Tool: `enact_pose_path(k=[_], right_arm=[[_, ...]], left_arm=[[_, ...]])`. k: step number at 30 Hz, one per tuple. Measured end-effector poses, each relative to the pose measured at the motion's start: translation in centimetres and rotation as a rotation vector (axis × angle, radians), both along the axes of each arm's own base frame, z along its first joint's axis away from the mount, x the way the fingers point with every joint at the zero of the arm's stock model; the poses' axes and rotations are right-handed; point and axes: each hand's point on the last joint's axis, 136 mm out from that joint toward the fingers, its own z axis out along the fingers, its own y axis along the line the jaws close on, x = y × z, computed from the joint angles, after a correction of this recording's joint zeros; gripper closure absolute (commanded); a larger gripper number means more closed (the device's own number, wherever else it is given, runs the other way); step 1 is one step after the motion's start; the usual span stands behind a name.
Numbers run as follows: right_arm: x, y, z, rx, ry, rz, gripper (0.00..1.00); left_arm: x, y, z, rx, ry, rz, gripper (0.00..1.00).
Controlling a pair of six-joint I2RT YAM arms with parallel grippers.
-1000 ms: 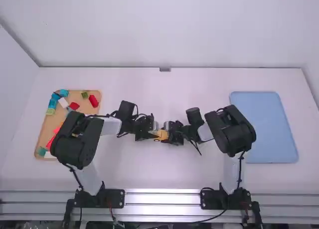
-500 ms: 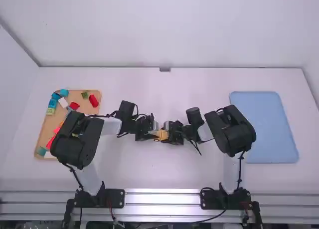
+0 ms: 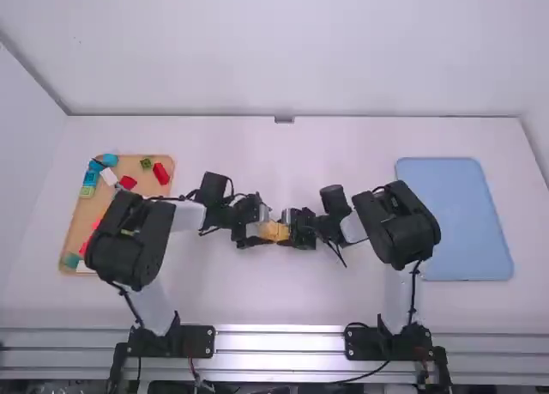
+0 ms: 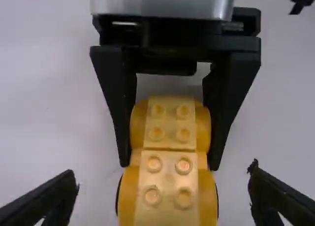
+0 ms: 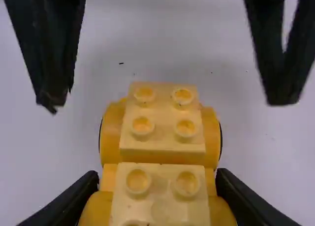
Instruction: Assemble lego blocks to make yellow taxi
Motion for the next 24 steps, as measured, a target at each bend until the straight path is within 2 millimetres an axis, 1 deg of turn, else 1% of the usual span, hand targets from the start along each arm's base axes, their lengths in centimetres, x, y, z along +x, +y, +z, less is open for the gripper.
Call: enact_pose_path(k=[4,7,10,12,13,14,15,18,19,20,22,23,24], right_arm=[[0.0,0.0,0.0,0.0,0.0,0.0,0.55],[0.0,0.0,0.0,0.0,0.0,0.0,0.55],[0.0,0.0,0.0,0.0,0.0,0.0,0.55],[0.0,0.0,0.0,0.0,0.0,0.0,0.55],[0.0,0.0,0.0,0.0,0.0,0.0,0.55],[0.0,0.0,0.0,0.0,0.0,0.0,0.55],[0.0,0.0,0.0,0.0,0.0,0.0,0.55],[0.0,0.0,0.0,0.0,0.0,0.0,0.55],[0.0,0.0,0.0,0.0,0.0,0.0,0.55],[0.0,0.0,0.0,0.0,0.001,0.0,0.55],[0.0,0.0,0.0,0.0,-0.001,0.0,0.55],[0.0,0.0,0.0,0.0,0.001,0.001,0.55],[0.0,0.0,0.0,0.001,0.0,0.0,0.55]], left_arm=[[0.4,0.9,0.8,-0.049,0.009,0.019,0.01],[0.7,1.6,1.8,-0.1,0.008,0.028,0.01],[0.6,1.8,2.4,-0.126,0.013,0.027,0.0],[0.4,1.7,2.6,-0.137,0.024,0.022,0.02],[0.3,1.7,2.6,-0.139,0.03,0.021,0.05],[0.1,1.7,2.5,-0.141,0.04,0.019,0.15],[0.1,1.7,2.5,-0.142,0.043,0.018,0.22],[0.0,1.6,2.6,-0.144,0.041,0.015,0.48],[0.0,1.6,2.6,-0.146,0.042,0.015,0.56],[0.0,1.6,2.6,-0.147,0.045,0.016,0.6],[0.0,1.6,2.6,-0.148,0.043,0.013,0.78],[-0.1,1.5,2.6,-0.147,0.042,0.009,0.83],[-0.1,1.4,2.6,-0.146,0.042,0.007,0.85]])
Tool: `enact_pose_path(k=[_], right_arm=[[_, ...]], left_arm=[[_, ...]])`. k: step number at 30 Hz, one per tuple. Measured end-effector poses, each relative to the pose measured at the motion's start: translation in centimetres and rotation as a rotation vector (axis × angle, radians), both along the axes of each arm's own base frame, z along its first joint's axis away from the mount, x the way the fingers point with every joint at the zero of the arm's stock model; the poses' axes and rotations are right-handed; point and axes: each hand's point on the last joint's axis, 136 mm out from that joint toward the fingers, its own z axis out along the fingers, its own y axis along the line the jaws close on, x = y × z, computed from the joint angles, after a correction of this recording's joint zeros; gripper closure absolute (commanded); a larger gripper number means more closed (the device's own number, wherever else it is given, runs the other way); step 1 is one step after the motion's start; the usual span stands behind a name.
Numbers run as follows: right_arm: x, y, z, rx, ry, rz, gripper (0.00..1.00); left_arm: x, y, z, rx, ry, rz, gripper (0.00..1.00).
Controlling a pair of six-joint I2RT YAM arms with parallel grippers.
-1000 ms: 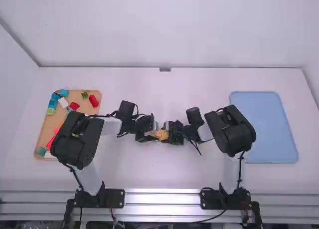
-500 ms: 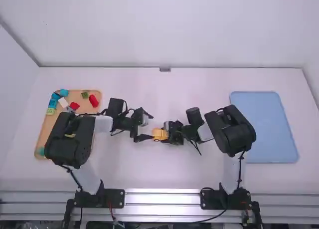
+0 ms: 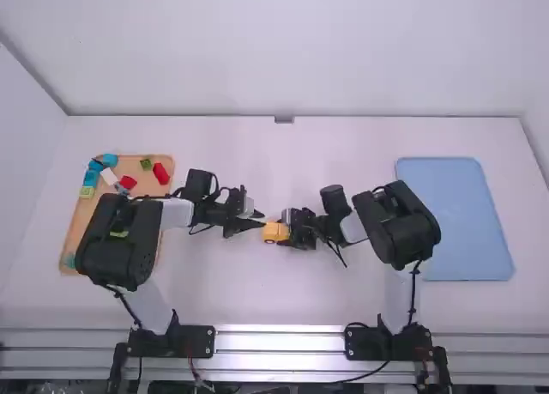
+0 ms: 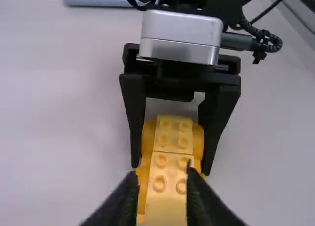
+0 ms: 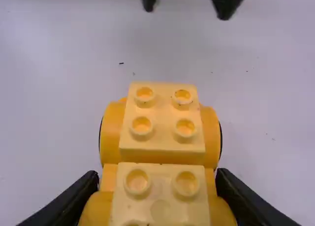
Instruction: Assemble lego blocks to make yellow taxi
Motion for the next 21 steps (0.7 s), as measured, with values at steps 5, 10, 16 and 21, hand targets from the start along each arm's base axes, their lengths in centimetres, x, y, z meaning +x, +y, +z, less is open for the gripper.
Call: enact_pose_path(k=[5,10,16,21], right_arm=[[0.0,0.0,0.0,0.0,0.0,0.0,0.55],[0.0,0.0,0.0,0.0,0.0,0.0,0.55],[0.0,0.0,0.0,-0.001,0.003,-0.001,0.55],[0.0,0.0,0.0,-0.001,0.005,-0.002,0.55]], left_arm=[[-0.6,-1.1,-0.8,0.048,-0.004,-0.026,0.96],[-1.4,-2.3,-2.3,0.147,-0.003,-0.048,0.98],[-1.1,-2.5,-2.7,0.192,-0.005,-0.025,0.98],[-0.6,-2.4,-2.9,0.208,0.019,0.015,0.98]])
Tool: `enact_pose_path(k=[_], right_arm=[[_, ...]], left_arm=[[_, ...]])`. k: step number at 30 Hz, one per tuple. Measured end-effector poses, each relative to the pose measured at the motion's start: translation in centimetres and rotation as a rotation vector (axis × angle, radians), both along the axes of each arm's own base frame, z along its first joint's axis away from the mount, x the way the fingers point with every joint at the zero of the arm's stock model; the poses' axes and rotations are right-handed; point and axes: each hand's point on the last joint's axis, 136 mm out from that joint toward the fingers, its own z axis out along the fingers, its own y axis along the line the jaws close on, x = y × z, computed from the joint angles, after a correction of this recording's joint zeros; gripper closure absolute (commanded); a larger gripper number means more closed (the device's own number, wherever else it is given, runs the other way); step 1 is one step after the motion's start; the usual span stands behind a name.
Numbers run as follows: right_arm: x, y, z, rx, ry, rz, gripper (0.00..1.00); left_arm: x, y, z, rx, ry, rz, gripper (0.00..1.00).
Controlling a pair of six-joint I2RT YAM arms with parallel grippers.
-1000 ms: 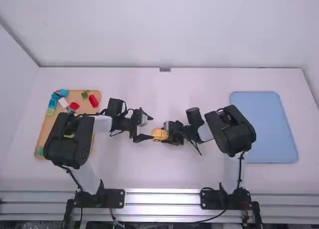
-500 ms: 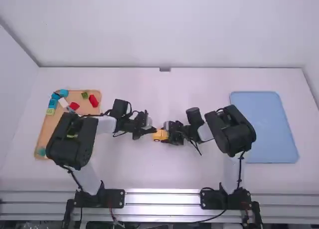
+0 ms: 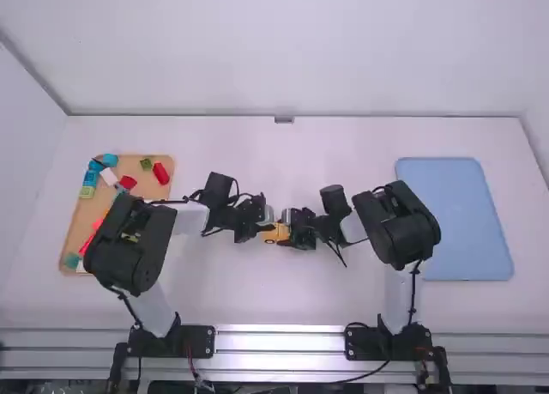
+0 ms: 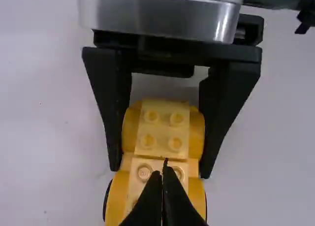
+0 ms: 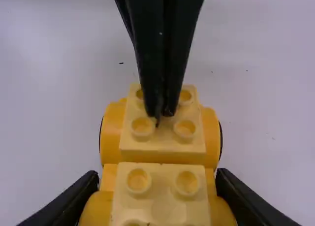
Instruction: Assemble lego blocks to make yellow taxi
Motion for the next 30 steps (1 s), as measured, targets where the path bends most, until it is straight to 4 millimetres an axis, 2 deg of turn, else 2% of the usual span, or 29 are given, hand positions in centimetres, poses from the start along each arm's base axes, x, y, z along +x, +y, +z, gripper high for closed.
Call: enact_pose_path(k=[25,30], right_arm=[[0.3,0.0,-0.1,-0.011,0.007,-0.021,0.54],[0.5,0.1,-0.1,-0.013,-0.002,-0.026,0.45]], left_arm=[[0.6,-0.4,-0.6,0.067,0.074,0.07,0.98],[1.0,-0.3,-0.4,0.086,0.088,0.092,0.94]])
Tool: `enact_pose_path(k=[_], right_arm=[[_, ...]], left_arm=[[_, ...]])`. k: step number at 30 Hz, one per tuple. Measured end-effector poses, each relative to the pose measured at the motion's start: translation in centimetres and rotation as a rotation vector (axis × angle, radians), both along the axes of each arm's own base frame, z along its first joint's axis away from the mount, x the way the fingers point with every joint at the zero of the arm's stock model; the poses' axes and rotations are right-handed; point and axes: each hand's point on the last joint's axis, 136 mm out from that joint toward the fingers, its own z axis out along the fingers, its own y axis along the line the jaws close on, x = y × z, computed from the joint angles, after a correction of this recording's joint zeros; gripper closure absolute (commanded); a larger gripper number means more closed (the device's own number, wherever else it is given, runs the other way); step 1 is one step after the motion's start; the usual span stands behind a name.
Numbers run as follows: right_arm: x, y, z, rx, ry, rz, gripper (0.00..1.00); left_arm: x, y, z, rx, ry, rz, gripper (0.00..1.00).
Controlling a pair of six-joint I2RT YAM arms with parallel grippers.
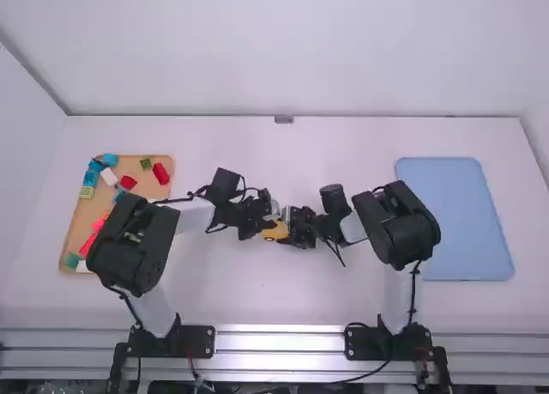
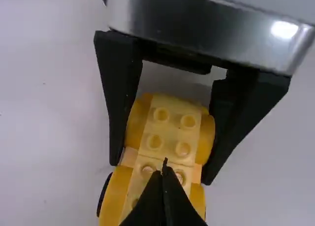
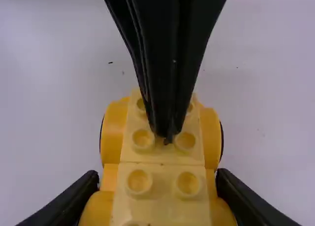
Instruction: Assemble lego blocks to make yellow taxi
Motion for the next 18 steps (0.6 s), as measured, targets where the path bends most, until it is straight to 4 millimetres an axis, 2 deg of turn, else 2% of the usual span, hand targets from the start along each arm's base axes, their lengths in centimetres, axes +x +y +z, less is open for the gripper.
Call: enact_pose_path(k=[1,4,5,7,8,9,10,11,13,14,16,17,18], right_arm=[[0.2,0.0,0.0,-0.002,-0.001,-0.005,0.44],[0.8,0.2,0.1,-0.01,-0.022,-0.009,0.43],[1.0,0.3,0.2,-0.013,-0.031,-0.01,0.37],[1.0,0.3,0.2,-0.013,-0.037,-0.005,0.34],[1.0,0.3,0.2,-0.012,-0.037,-0.001,0.32],[1.0,0.3,0.2,-0.012,-0.038,0.0,0.31],[0.9,0.3,0.2,-0.011,-0.039,0.002,0.28],[0.9,0.3,0.3,-0.01,-0.039,0.004,0.19],[0.9,0.4,0.3,-0.007,-0.036,0.005,0.11],[0.8,0.4,0.3,-0.006,-0.029,0.003,0.01],[0.8,0.4,0.3,-0.004,-0.023,0.001,0.02],[0.8,0.3,0.3,-0.005,-0.008,-0.007,0.02],[0.8,0.3,0.2,-0.008,0.006,-0.014,0.02]], left_arm=[[0.1,0.1,0.1,0.006,0.004,0.01,0.88],[0.2,0.7,0.3,0.039,0.0,0.033,0.81],[0.2,1.0,0.5,0.052,0.0,0.044,0.76],[0.9,1.8,1.6,0.06,-0.032,0.074,0.65],[1.5,2.4,2.7,0.056,-0.06,0.097,0.5],[1.5,2.5,2.9,0.056,-0.062,0.101,0.44],[2.1,3.3,4.3,0.048,-0.1,0.126,0.01],[2.5,4.1,5.7,0.039,-0.13,0.152,0.01],[2.9,4.9,7.1,0.029,-0.156,0.181,0.01],[3.5,6.4,9.2,0.009,-0.185,0.245,0.01],[4.0,7.6,10.6,-0.007,-0.197,0.306,0.01],[4.5,9.1,11.9,-0.019,-0.202,0.386,0.01],[4.8,9.8,12.4,-0.021,-0.202,0.426,0.01]])
